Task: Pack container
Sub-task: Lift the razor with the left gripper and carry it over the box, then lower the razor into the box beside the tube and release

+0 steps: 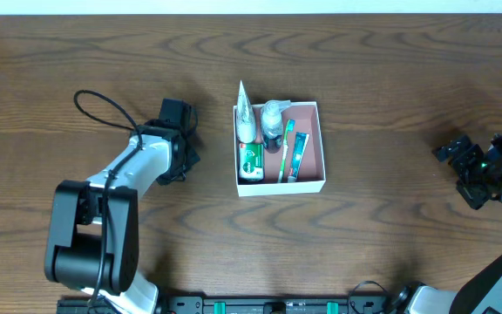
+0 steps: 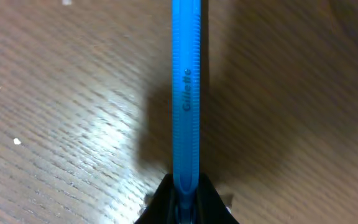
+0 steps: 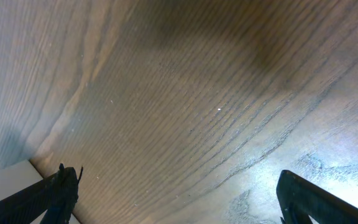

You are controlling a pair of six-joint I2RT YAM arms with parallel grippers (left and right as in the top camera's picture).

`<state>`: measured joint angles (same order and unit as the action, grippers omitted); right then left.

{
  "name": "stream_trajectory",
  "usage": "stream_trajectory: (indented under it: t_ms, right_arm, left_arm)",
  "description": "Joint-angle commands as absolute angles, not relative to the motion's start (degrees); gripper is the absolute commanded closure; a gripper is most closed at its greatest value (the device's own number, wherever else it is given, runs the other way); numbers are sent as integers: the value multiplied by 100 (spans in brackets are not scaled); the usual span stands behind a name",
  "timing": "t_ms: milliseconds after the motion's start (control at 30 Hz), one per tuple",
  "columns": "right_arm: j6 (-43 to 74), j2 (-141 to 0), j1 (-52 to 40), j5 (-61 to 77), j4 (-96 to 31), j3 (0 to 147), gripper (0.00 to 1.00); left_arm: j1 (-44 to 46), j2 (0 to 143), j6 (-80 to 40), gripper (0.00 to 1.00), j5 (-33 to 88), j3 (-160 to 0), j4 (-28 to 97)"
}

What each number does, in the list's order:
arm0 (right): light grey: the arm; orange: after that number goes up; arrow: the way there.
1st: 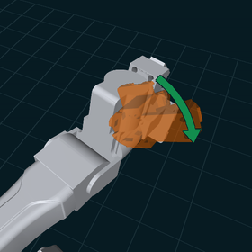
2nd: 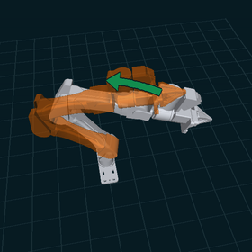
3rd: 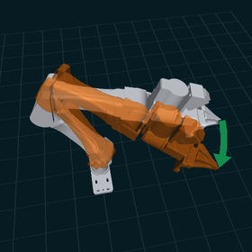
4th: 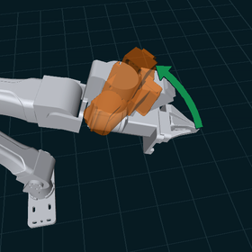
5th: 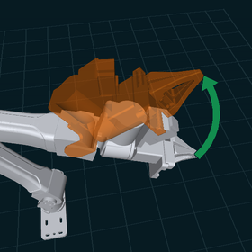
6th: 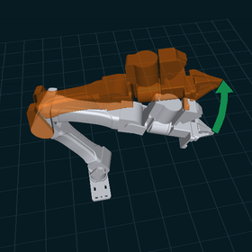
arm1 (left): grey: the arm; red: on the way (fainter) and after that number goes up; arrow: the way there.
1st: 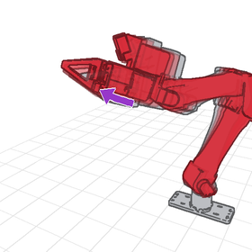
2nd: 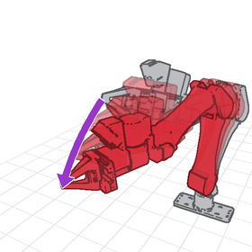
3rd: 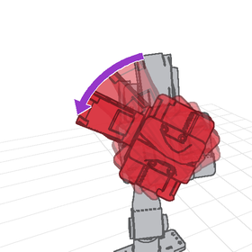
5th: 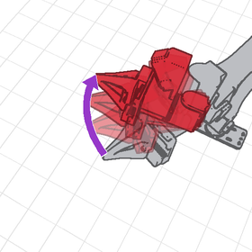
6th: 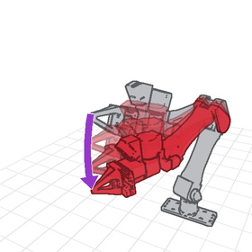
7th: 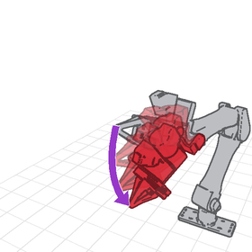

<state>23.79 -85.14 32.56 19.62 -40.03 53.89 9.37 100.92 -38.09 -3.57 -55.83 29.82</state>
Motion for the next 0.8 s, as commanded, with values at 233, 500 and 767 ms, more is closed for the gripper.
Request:
stream_trajectory:
  t_ms: [233, 500, 767]
  right_arm:
    - [2307, -8530, 3315, 1992, -4007, 5446, 1]
    - [2309, -8530, 3315, 1992, -4007, 5446, 1]
    - [2307, -8530, 3315, 1992, -4007, 5446, 1]
  left_arm:
    - [1046, 7738, -2228, 94, 248, -6005, 3424]
    - [2434, 5865, -2231, 94, 449, -6027, 3199]
    - [4200, 6237, -2469, 94, -613, -6025, 2567]
